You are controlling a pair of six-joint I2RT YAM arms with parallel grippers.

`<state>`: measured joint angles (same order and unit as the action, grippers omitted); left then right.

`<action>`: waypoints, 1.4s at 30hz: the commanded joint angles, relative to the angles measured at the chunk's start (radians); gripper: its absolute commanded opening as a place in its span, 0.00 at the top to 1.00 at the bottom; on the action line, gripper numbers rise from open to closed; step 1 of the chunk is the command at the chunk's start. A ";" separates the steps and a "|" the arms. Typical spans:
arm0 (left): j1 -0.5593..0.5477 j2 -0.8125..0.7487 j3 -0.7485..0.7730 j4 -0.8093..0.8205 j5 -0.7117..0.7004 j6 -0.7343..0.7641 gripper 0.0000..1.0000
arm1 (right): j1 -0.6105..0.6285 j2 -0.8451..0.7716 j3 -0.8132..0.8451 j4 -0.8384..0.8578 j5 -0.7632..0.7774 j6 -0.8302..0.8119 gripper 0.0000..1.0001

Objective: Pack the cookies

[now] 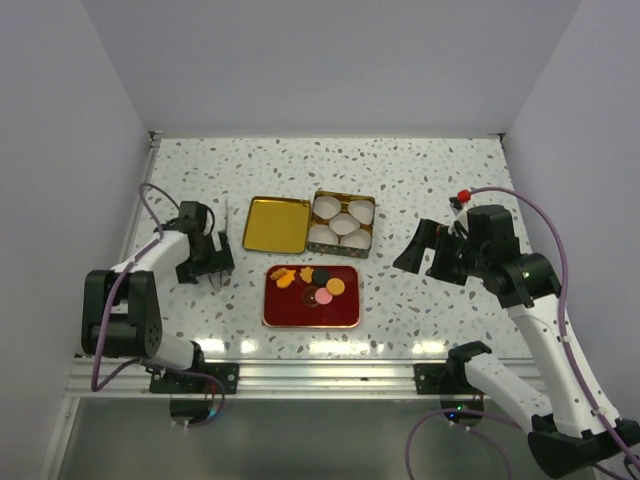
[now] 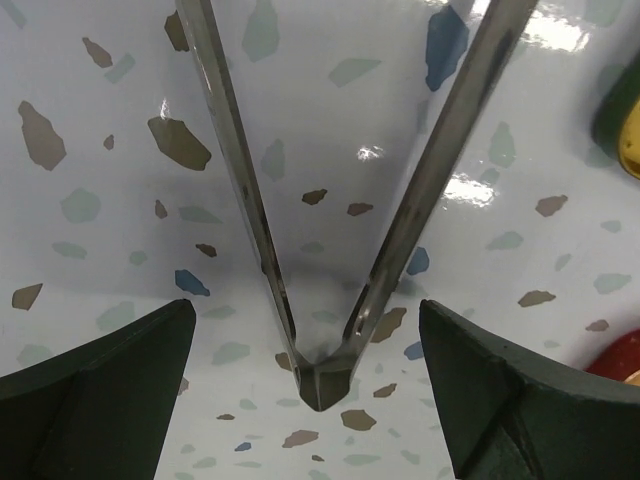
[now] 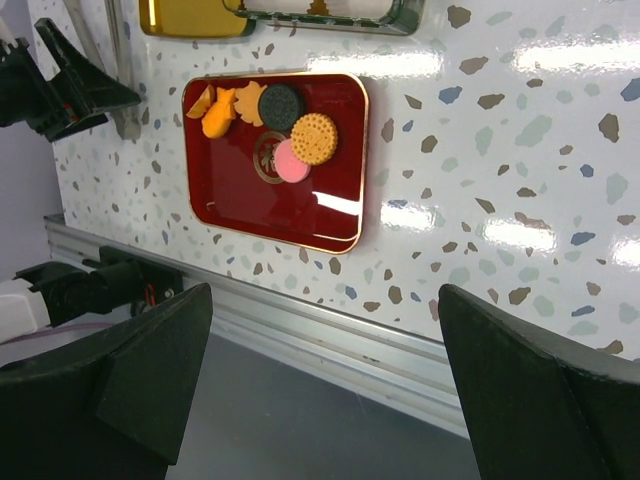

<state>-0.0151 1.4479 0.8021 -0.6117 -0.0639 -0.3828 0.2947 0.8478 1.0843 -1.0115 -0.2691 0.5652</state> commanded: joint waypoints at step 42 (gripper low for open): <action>-0.045 -0.007 0.471 -0.172 0.006 0.088 0.43 | 0.001 0.079 0.003 0.105 -0.071 0.004 0.01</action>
<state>-0.0246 1.4925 1.2255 -0.7010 -0.0734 -0.3107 0.2947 0.9035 1.0405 -0.9707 -0.2798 0.5652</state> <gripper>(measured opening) 0.580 0.986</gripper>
